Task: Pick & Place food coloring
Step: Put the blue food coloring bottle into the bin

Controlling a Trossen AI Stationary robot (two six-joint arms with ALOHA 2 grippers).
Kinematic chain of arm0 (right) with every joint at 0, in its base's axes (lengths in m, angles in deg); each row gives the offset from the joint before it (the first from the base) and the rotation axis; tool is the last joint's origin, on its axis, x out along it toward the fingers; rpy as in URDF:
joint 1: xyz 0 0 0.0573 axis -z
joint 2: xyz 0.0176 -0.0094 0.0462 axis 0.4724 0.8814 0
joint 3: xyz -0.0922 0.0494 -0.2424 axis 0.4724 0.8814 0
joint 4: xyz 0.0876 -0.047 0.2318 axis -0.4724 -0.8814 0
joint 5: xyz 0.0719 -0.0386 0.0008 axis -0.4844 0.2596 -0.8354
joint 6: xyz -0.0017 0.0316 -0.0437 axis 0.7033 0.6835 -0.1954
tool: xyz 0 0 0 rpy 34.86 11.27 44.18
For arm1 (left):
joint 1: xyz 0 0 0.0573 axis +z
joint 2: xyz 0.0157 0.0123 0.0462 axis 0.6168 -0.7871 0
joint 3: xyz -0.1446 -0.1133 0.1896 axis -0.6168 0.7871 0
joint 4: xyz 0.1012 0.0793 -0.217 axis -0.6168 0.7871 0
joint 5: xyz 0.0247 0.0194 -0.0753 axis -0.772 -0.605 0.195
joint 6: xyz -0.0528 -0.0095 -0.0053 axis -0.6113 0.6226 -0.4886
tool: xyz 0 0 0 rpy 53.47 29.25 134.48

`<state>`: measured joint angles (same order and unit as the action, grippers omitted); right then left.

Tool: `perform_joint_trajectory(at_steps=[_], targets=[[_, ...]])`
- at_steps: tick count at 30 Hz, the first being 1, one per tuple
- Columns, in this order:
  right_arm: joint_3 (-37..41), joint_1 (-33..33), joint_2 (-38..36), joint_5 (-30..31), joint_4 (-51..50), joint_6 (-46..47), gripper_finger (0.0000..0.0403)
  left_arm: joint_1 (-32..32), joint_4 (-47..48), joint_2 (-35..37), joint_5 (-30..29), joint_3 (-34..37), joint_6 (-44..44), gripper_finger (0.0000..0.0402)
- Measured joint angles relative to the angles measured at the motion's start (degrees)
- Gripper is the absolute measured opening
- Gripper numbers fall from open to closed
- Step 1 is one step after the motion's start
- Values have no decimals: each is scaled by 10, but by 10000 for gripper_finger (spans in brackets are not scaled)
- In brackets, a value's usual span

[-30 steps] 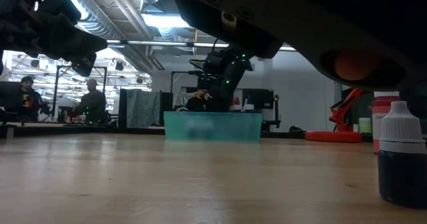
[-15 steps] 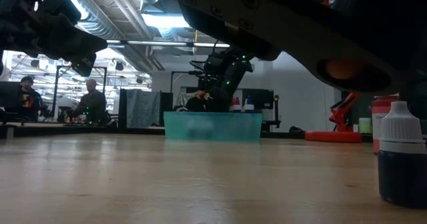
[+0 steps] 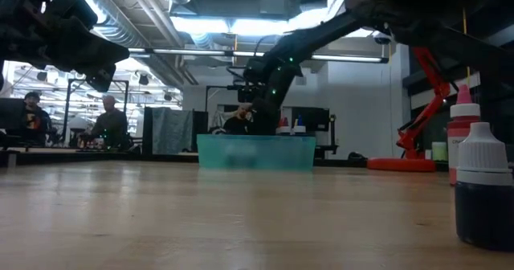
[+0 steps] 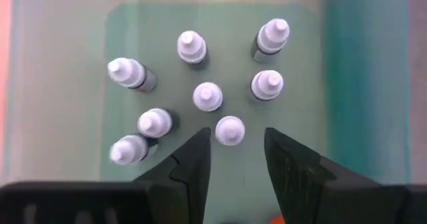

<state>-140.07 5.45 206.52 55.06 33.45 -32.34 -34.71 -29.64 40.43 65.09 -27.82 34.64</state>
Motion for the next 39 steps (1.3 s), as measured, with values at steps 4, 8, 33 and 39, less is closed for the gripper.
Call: perform_joint_trajectory(at_steps=[4, 8, 33, 39], targets=[[-56, -9, -1, 10, -31, -1, 142, 0, 0, 0, 0, 0, 0, 6], [-70, -25, -23, 15, -33, -1, 142, 0, 0, 0, 0, 0, 0, 6], [-66, -396, -344, 264, -317, 135, 96, 0, 0, 0, 0, 0, 0, 11], [-58, -534, -356, 257, -369, 217, 96, 0, 0, 0, 0, 0, 0, 8]])
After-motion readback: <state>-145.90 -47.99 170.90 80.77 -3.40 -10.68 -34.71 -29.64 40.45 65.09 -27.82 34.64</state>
